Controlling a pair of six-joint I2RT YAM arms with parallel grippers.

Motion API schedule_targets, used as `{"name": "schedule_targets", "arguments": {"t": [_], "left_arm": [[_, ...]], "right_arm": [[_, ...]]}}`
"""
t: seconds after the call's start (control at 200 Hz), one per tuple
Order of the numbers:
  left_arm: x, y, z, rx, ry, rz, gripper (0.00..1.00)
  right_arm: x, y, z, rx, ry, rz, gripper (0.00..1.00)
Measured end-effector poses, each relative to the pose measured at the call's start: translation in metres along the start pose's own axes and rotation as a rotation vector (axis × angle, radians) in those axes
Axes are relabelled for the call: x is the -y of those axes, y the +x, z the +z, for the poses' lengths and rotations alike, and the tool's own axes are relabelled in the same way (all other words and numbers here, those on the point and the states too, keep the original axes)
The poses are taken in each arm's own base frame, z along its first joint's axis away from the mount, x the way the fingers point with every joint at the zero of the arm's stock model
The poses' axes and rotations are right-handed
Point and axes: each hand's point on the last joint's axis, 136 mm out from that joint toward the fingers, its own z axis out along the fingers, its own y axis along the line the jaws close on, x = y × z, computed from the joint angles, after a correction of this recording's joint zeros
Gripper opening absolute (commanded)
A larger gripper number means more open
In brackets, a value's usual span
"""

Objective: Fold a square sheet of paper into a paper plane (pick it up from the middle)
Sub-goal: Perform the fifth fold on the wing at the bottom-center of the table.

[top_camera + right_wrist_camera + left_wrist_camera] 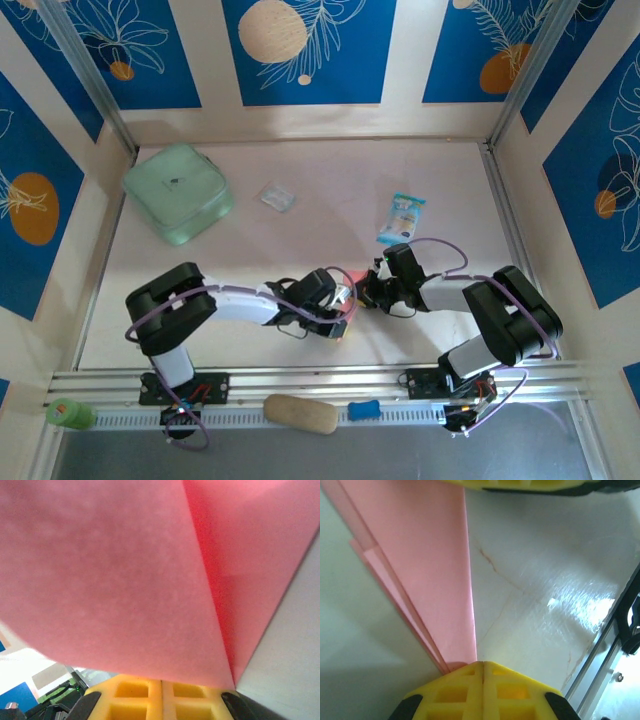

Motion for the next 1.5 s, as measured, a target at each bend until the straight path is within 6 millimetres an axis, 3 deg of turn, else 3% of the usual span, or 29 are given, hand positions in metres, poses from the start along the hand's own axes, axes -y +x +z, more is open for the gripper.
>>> {"name": "schedule_targets", "arguments": {"t": [0.42, 0.595, 0.695, 0.815, 0.925, 1.035, 1.28, 1.5], "left_arm": [[-0.002, 0.027, -0.010, -0.056, -0.023, 0.029, 0.00], [-0.008, 0.041, -0.027, -0.074, -0.051, 0.020, 0.00], [-0.003, 0.031, -0.045, -0.014, -0.034, 0.018, 0.00], [0.002, 0.002, -0.070, 0.111, 0.008, -0.014, 0.00], [-0.002, -0.020, -0.080, 0.185, 0.032, -0.054, 0.00], [-0.009, -0.027, -0.073, 0.185, 0.034, -0.087, 0.00], [-0.019, -0.033, -0.037, 0.118, 0.045, -0.155, 0.00], [-0.022, -0.037, -0.022, 0.105, 0.052, -0.179, 0.00]], "right_arm": [[0.000, 0.001, 0.000, -0.002, -0.002, 0.005, 0.03], [-0.003, 0.003, 0.002, 0.002, -0.008, 0.012, 0.03], [-0.005, 0.004, 0.005, 0.008, -0.008, 0.016, 0.03], [-0.010, 0.012, 0.010, 0.002, -0.009, 0.021, 0.03], [-0.014, 0.020, 0.016, -0.006, -0.006, 0.025, 0.03], [-0.017, 0.026, 0.020, -0.010, -0.005, 0.027, 0.03], [-0.019, 0.028, 0.023, -0.011, -0.004, 0.048, 0.03], [-0.020, 0.028, 0.023, -0.011, -0.006, 0.052, 0.03]]}}
